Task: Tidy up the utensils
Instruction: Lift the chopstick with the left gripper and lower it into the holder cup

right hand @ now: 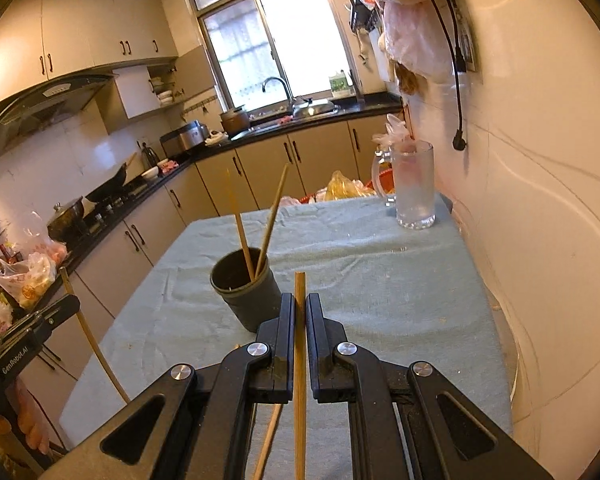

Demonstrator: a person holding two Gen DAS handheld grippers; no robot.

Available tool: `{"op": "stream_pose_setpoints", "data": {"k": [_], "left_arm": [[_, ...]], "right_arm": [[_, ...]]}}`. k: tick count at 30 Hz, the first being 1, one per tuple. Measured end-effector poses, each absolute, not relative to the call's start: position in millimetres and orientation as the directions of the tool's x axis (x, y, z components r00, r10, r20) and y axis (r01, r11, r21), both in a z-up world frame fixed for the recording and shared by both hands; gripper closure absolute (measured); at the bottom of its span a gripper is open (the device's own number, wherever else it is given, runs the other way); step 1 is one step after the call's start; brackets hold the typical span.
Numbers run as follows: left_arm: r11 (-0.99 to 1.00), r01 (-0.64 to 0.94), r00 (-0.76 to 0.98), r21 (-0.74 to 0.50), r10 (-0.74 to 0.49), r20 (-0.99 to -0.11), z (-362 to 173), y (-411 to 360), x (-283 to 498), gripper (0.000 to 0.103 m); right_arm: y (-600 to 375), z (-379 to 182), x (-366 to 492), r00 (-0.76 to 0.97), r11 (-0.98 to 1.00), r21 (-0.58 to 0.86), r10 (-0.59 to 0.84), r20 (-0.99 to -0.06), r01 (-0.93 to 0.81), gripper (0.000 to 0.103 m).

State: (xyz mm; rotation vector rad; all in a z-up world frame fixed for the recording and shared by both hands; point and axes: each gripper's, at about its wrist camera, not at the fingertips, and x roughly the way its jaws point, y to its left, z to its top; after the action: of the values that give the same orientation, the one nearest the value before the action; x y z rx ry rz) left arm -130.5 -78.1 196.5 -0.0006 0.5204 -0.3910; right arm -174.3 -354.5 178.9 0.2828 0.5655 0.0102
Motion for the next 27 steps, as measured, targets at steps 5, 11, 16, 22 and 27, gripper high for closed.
{"op": "stream_pose_setpoints", "data": {"k": [5,11,16,22,27], "left_arm": [[0.919,0.373,0.801,-0.125,-0.387,-0.457,217.4,-79.4,-120.8,0.096],[0.909,0.377,0.801,-0.178,-0.417,-0.43,254.6,-92.2,-82.9,0.097],[0.915,0.355,0.835,-0.19,-0.402,-0.375,283.6,-112.1,-47.9,0.097],[0.92,0.332,0.85,-0.21,-0.388,-0.356,291.1,-141.9,1.2,0.097],[0.922,0.325,0.835,-0.213,-0.385,-0.393,267.1,-165.0,38.7,0.096]], "right_arm": [[-361.4,197.3,-169.6,0.873,0.957,0.285,0.089,-0.48,0.06,0.097],[-369.7,233.2,-149.0,0.917,0.94,0.341,0.108,-0.383,0.032,0.097],[-365.7,264.8,-127.9,0.953,0.929,0.37,0.118,-0.278,-0.007,0.097],[-363.6,277.6,-89.8,0.975,0.912,0.409,0.102,-0.197,-0.013,0.097],[-361.8,260.5,-57.8,0.978,0.914,0.404,0.061,-0.2,0.026,0.097]]}}
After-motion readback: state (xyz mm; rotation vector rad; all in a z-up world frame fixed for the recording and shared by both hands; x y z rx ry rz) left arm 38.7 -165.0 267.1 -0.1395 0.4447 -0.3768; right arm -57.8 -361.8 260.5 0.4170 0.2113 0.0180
